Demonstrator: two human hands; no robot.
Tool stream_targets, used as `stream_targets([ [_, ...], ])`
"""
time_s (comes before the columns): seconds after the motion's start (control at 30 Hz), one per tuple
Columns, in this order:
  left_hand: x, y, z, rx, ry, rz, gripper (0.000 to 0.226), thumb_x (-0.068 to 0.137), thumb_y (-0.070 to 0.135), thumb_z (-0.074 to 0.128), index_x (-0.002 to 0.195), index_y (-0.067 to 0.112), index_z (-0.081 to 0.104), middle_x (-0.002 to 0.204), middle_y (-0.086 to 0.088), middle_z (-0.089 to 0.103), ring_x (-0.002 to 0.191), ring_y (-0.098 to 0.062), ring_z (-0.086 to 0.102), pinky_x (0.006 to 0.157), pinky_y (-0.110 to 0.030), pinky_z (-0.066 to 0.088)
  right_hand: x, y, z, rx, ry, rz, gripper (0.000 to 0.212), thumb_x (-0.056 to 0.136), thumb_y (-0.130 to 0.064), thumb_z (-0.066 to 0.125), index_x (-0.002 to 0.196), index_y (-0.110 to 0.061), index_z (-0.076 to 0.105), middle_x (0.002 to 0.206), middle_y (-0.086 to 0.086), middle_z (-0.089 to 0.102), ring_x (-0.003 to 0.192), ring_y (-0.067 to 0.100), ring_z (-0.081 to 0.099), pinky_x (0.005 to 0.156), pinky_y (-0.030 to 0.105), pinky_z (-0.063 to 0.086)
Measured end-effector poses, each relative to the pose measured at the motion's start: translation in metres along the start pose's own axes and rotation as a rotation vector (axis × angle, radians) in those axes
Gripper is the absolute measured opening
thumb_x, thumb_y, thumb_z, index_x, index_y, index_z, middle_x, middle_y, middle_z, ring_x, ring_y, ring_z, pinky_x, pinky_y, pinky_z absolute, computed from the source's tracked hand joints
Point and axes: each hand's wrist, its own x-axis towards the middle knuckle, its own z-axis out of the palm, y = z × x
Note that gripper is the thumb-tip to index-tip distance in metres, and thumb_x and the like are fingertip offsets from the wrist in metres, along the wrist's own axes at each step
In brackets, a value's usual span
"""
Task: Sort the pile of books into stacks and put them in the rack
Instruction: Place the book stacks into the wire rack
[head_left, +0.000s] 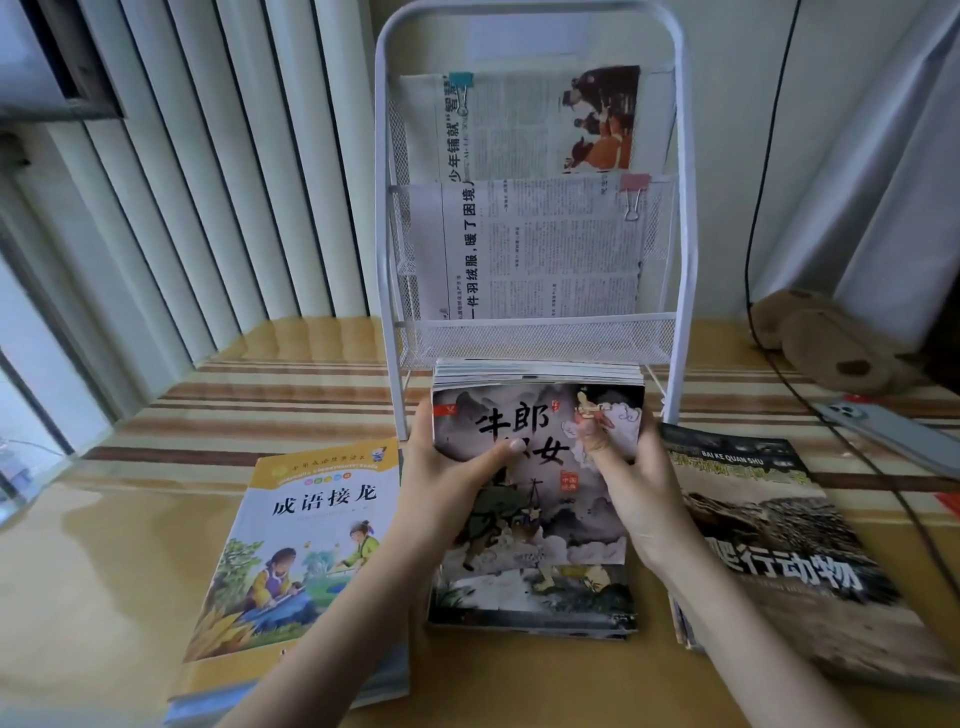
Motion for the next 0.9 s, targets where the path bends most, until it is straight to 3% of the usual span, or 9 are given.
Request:
stream_targets([
  [0.13, 0.019, 0.032, 0.004, -0.014, 0.056, 0.170, 0.055, 0.067, 0.009, 0.083, 0.107, 0.030, 0.052, 0.102, 0.008, 0.066, 0.094, -0.002, 0.064, 0.082, -0.020, 0.053, 0.030, -0.038, -0.001, 0.002, -0.033, -0.113, 0.050, 0.078, -0.037, 0.059, 0.121, -0.012, 0.051, 0.096, -0.019, 0.070, 0.096, -0.010, 0.062, 0.080, 0.007, 0.046],
  [0.2, 0.048, 0.059, 0.001, -0.035, 0.045, 0.265, 0.053, 0.066, 0.008, 0.083, 0.106, 0.026, 0.052, 0.101, 0.005, 0.065, 0.094, -0.006, 0.065, 0.082, -0.027, 0.056, 0.063, -0.065, 0.001, -0.031, -0.043, -0.221, 0.059, 0.079, -0.044, 0.060, 0.113, 0.003, 0.055, 0.093, -0.013, 0.072, 0.097, -0.004, 0.064, 0.082, 0.012, 0.049],
  [0.27, 0.088, 0.092, -0.002, -0.048, 0.026, 0.368, 0.054, 0.065, 0.007, 0.082, 0.106, 0.023, 0.050, 0.100, 0.007, 0.063, 0.090, 0.001, 0.064, 0.077, -0.025, 0.057, 0.104, -0.096, 0.003, -0.078, -0.013, -0.349, 0.070, 0.080, -0.049, 0.061, 0.115, 0.011, 0.053, 0.099, 0.000, 0.068, 0.102, 0.005, 0.064, 0.090, 0.023, 0.050],
  [0.37, 0.161, 0.145, 0.000, -0.037, 0.016, 0.497, 0.057, 0.066, 0.003, 0.082, 0.101, 0.028, 0.045, 0.099, 0.009, 0.059, 0.085, 0.008, 0.062, 0.070, -0.018, 0.055, 0.174, -0.144, 0.007, -0.108, 0.088, -0.504, 0.064, 0.082, -0.045, 0.063, 0.122, 0.003, 0.052, 0.107, 0.006, 0.066, 0.104, 0.017, 0.063, 0.091, 0.029, 0.049],
  [0.5, 0.267, 0.193, -0.001, -0.021, 0.009, 0.572, 0.064, 0.060, 0.007, 0.087, 0.113, 0.005, 0.052, 0.111, -0.011, 0.064, 0.098, -0.016, 0.066, 0.074, -0.026, 0.057, 0.268, -0.195, 0.010, -0.195, 0.180, -0.628, 0.044, 0.085, -0.032, 0.068, 0.122, -0.012, 0.055, 0.112, -0.002, 0.064, 0.102, 0.011, 0.061, 0.081, 0.014, 0.047],
  [0.57, 0.307, 0.194, -0.002, -0.018, -0.014, 0.498, 0.070, 0.059, 0.007, 0.088, 0.117, -0.003, 0.052, 0.112, -0.015, 0.066, 0.097, -0.021, 0.067, 0.071, -0.025, 0.057, 0.303, -0.204, 0.016, -0.291, 0.152, -0.624, 0.040, 0.085, -0.030, 0.069, 0.119, -0.013, 0.058, 0.113, -0.003, 0.066, 0.101, 0.009, 0.061, 0.077, 0.010, 0.046],
  [0.7, 0.340, 0.156, -0.010, 0.099, -0.017, 0.327, 0.077, 0.054, 0.013, 0.089, 0.122, 0.007, 0.052, 0.106, -0.001, 0.067, 0.095, -0.013, 0.067, 0.073, -0.027, 0.059, 0.343, -0.176, 0.030, -0.472, 0.042, -0.478, 0.049, 0.077, -0.042, 0.074, 0.118, -0.019, 0.060, 0.112, -0.008, 0.063, 0.099, 0.014, 0.061, 0.082, 0.030, 0.051],
  [0.8, 0.337, 0.131, -0.017, 0.369, 0.072, 0.415, 0.084, 0.055, 0.013, 0.089, 0.125, 0.013, 0.042, 0.096, 0.011, 0.061, 0.083, 0.001, 0.058, 0.061, -0.004, 0.049, 0.352, -0.135, 0.036, -0.444, -0.091, -0.311, 0.056, 0.060, -0.058, 0.078, 0.102, -0.022, 0.068, 0.098, -0.003, 0.072, 0.088, 0.020, 0.069, 0.073, 0.040, 0.055],
  [0.9, 0.329, 0.119, -0.018, 0.587, 0.074, 0.605, 0.096, 0.054, 0.020, 0.090, 0.131, 0.014, 0.033, 0.112, 0.002, 0.056, 0.086, -0.006, 0.056, 0.062, -0.008, 0.047, 0.352, -0.107, 0.035, -0.431, -0.145, -0.234, 0.053, 0.064, -0.053, 0.080, 0.102, -0.019, 0.069, 0.097, -0.006, 0.072, 0.092, 0.012, 0.067, 0.080, 0.031, 0.053],
])
